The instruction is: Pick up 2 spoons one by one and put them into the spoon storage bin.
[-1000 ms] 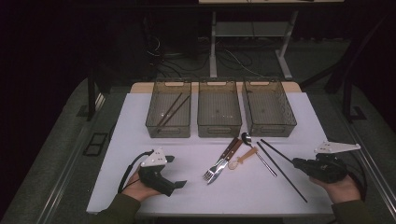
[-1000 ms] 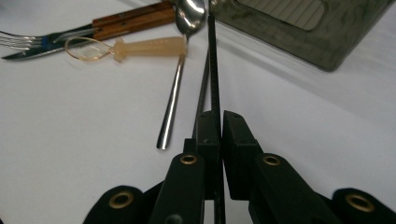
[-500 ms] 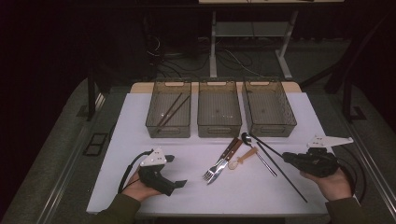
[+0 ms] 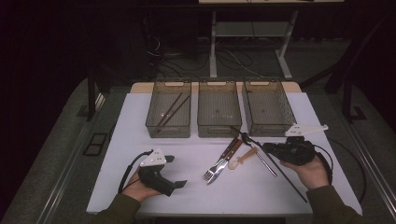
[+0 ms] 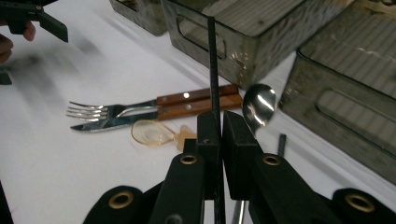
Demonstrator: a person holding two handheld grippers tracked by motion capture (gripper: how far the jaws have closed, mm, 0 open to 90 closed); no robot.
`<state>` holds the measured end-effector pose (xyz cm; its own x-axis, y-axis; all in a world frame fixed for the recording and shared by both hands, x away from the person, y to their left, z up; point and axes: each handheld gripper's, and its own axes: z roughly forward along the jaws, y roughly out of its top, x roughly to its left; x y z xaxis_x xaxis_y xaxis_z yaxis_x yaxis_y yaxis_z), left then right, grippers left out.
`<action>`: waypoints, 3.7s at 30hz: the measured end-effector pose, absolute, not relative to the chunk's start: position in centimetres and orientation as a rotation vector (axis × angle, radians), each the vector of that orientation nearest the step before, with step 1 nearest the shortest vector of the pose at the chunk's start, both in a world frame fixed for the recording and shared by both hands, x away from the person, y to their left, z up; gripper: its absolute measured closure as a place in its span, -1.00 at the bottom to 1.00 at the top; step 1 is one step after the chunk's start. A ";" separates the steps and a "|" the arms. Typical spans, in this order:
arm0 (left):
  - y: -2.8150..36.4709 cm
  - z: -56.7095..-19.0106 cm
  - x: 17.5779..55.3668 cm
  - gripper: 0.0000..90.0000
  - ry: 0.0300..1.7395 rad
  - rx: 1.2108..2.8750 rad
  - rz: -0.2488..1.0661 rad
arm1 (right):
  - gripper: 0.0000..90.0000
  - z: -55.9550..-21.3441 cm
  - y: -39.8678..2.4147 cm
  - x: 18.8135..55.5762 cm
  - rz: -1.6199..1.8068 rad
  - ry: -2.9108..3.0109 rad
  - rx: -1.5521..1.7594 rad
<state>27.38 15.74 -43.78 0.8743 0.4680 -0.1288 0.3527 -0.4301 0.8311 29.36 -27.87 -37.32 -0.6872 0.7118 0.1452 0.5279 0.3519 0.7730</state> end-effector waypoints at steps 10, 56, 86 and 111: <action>15.7 -43.8 27.4 -1.00 0.594 2.058 0.142 | 0.90 -36.3 -25.1 30.9 1.289 2.395 1.073; 15.5 -43.6 27.3 -1.00 0.590 2.050 0.138 | 0.90 -33.8 -12.6 39.0 1.248 2.350 1.122; 15.6 -43.4 27.3 -1.00 0.557 2.049 0.144 | 0.90 -35.2 -2.3 46.8 1.116 2.346 1.205; 15.7 -43.2 27.2 -1.00 0.550 2.044 0.133 | 0.58 -37.7 2.8 48.4 1.098 2.374 1.214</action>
